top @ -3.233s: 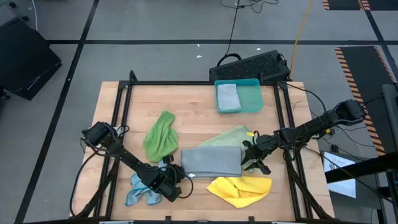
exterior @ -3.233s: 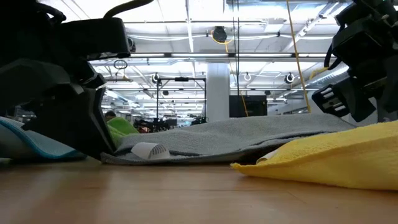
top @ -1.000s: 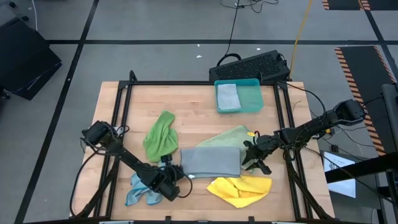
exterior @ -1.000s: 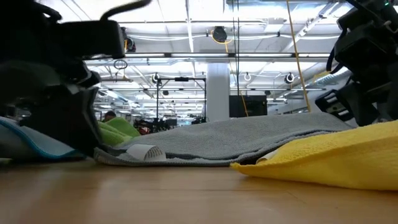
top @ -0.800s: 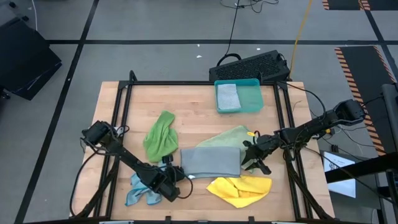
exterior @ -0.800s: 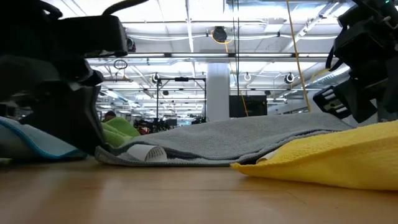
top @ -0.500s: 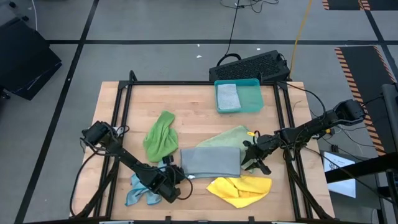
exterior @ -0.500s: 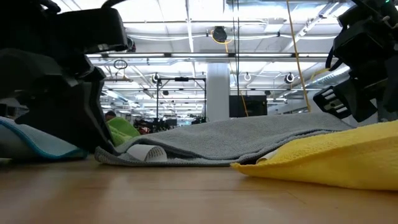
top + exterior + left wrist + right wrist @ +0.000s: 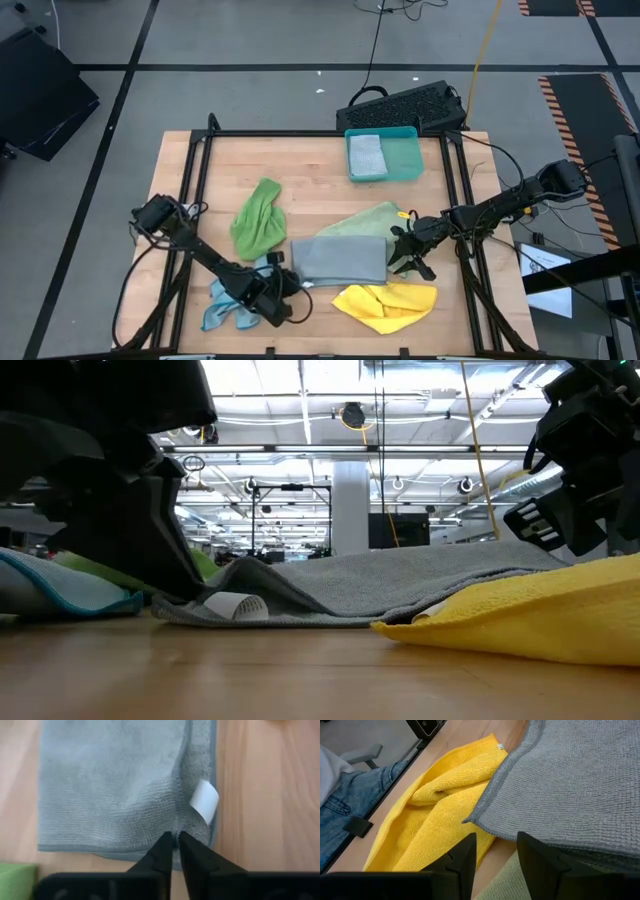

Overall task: Fold microfiber towels
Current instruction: Fold the gray microfiber cloth

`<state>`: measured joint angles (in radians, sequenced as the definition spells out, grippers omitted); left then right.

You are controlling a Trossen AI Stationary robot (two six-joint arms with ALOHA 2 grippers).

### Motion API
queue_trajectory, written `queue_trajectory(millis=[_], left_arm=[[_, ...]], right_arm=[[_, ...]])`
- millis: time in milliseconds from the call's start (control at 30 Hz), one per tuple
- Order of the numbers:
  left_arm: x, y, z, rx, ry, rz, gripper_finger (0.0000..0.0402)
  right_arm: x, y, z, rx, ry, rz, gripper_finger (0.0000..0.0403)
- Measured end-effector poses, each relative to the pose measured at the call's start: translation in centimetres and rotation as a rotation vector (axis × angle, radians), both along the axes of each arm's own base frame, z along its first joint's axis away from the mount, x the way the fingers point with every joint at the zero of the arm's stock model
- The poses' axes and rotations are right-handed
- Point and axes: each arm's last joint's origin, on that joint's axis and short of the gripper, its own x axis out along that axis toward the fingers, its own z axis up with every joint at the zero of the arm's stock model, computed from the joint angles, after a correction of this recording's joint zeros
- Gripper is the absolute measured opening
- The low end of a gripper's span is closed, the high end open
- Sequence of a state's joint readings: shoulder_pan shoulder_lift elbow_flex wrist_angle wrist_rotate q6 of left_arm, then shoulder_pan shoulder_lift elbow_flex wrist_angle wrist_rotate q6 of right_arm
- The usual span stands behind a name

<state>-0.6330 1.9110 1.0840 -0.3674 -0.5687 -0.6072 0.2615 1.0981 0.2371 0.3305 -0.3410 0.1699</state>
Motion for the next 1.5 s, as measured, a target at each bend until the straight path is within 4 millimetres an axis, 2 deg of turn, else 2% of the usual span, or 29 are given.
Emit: queue_trajectory(millis=[67,200,500,933,1033,1200,1333,1500], left_arm=[[0.1,0.1,-0.1,-0.026,0.02,-0.007,0.0008],[-0.1,0.0,0.2,-0.026,0.023,-0.024,0.0005],[-1.1,-0.9,3.2,-0.06,-0.072,-0.046,0.0003],[-1.6,-1.6,2.8,-0.149,-0.013,-0.067,0.0002],[-1.5,-1.5,2.4,-0.16,-0.013,-0.026,0.0021],[-1.9,-1.1,2.0,-0.152,0.024,0.047,0.0076],[-2.1,-0.8,2.3,-0.161,0.014,0.108,0.0114],[-1.7,0.1,3.6,-0.128,-0.069,0.145,0.0126]], right_arm=[[0.0,0.0,0.0,0.0,0.0,0.0,0.0132],[0.0,0.0,0.0,0.0,0.001,0.0,0.0132],[0.0,0.0,0.0,0.0,0.007,0.0,0.0132],[0.0,0.0,0.0,0.001,0.003,0.0,0.0132],[0.0,0.0,0.0,0.001,0.003,0.0,0.0132],[-0.1,0.0,-0.1,0.002,0.01,0.005,0.0132],[-0.3,0.2,-0.1,0.067,0.05,0.068,0.0132],[-0.4,0.3,-0.1,0.129,0.086,0.097,0.0132]])
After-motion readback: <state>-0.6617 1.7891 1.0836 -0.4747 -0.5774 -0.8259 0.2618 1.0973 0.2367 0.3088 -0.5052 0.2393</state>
